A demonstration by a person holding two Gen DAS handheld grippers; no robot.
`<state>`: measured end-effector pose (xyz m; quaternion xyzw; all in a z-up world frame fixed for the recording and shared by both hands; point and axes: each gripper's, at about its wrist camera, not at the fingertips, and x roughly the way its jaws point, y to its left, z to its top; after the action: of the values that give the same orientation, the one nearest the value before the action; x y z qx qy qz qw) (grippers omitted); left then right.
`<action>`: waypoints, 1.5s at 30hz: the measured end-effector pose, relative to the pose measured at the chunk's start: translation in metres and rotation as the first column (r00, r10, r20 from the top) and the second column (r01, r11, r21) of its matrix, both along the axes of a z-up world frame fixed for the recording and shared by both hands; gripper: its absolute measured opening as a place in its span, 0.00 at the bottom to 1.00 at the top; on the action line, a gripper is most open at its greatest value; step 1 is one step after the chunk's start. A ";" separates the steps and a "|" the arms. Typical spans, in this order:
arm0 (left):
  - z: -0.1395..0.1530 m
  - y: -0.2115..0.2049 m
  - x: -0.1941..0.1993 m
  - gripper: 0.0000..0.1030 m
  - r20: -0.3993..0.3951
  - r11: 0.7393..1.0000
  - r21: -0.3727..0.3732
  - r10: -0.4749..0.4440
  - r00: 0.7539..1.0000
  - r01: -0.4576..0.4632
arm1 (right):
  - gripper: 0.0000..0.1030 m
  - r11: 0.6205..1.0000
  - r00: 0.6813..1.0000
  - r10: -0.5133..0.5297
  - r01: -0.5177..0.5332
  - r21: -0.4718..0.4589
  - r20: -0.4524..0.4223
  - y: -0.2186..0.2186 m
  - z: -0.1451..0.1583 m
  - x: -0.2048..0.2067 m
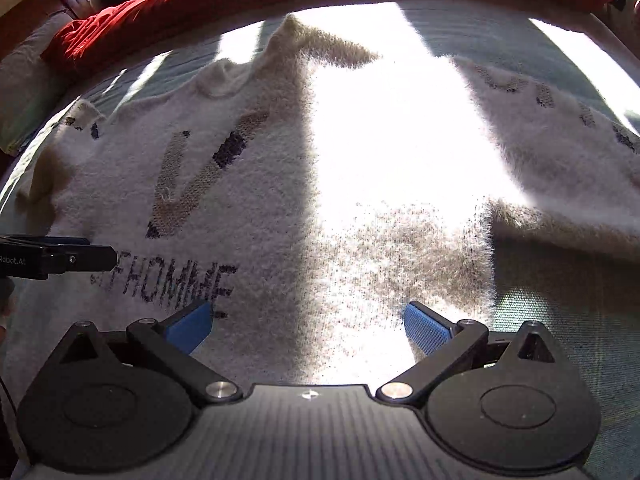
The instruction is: Fold clothes
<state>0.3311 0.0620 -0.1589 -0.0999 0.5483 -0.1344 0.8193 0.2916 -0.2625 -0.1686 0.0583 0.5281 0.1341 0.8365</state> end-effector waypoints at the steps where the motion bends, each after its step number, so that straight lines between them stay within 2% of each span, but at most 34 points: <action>1: 0.001 0.003 0.001 0.94 -0.032 1.000 0.007 0.003 0.999 -0.003 | 1.00 1.000 0.999 -0.005 0.004 -0.016 -0.035 0.001 0.001 0.001; 5: 0.020 0.008 0.005 0.93 -0.110 1.000 0.019 0.008 0.994 -0.006 | 1.00 0.994 0.979 -0.046 0.025 -0.106 -0.197 0.007 0.011 0.009; 8: 0.040 0.011 0.008 0.93 -0.146 1.000 0.015 0.009 0.989 -0.007 | 1.00 0.992 0.957 -0.101 0.074 -0.107 -0.272 0.009 0.034 0.017; 12: 0.070 0.014 0.019 0.93 -0.168 1.000 0.007 0.001 0.986 0.000 | 1.00 0.981 0.946 -0.185 0.162 -0.105 -0.266 0.007 0.074 0.028; 15: 0.098 0.016 0.032 0.93 -0.156 0.999 -0.011 -0.039 0.987 0.038 | 1.00 0.952 0.923 -0.305 0.286 -0.109 -0.235 0.002 0.105 0.029; 18: 0.125 0.014 0.041 0.94 -0.118 0.995 0.013 -0.100 0.988 0.102 | 1.00 0.930 0.900 -0.365 0.366 -0.041 -0.241 -0.003 0.132 0.027; 20: 0.136 0.014 0.046 0.94 -0.115 0.993 0.038 -0.103 0.988 0.108 | 1.00 0.919 0.891 -0.382 0.394 0.000 -0.246 -0.005 0.149 0.027; 23: 0.150 0.014 0.051 0.94 -0.119 0.996 0.055 -0.057 0.991 0.064 | 1.00 0.937 0.915 -0.345 0.350 -0.014 -0.212 -0.002 0.168 0.039; 27: 0.166 0.012 0.044 0.94 -0.123 0.995 0.084 0.055 0.991 -0.045 | 1.00 0.969 0.954 -0.237 0.246 0.024 -0.182 -0.001 0.185 0.075; 30: 0.179 0.009 0.035 0.94 -0.126 0.988 0.093 0.133 0.983 -0.122 | 1.00 0.988 0.975 -0.140 0.149 0.038 -0.171 0.001 0.189 0.101; 33: 0.188 0.006 0.027 0.94 -0.121 0.982 0.101 0.174 0.977 -0.163 | 1.00 0.999 0.986 -0.035 0.041 0.034 -0.162 0.009 0.190 0.122; 36: 0.194 0.005 0.026 0.94 -0.100 0.982 0.088 0.174 0.980 -0.166 | 1.00 0.996 0.988 0.080 -0.083 -0.017 -0.135 0.024 0.194 0.133; 39: 0.191 0.005 0.033 0.94 -0.079 0.987 0.060 0.153 0.985 -0.148 | 1.00 0.990 0.987 0.132 -0.136 -0.035 -0.093 0.033 0.201 0.133; 45: 0.148 -0.002 0.080 0.94 -0.077 0.997 -0.002 0.077 0.994 -0.077 | 1.00 0.995 0.995 0.052 -0.059 -0.078 -0.085 0.039 0.197 0.110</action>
<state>0.4107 0.0600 -0.0113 -0.1282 0.5747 -0.1003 0.8020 0.4020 -0.2234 0.0289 0.0153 0.5686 0.1333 0.8116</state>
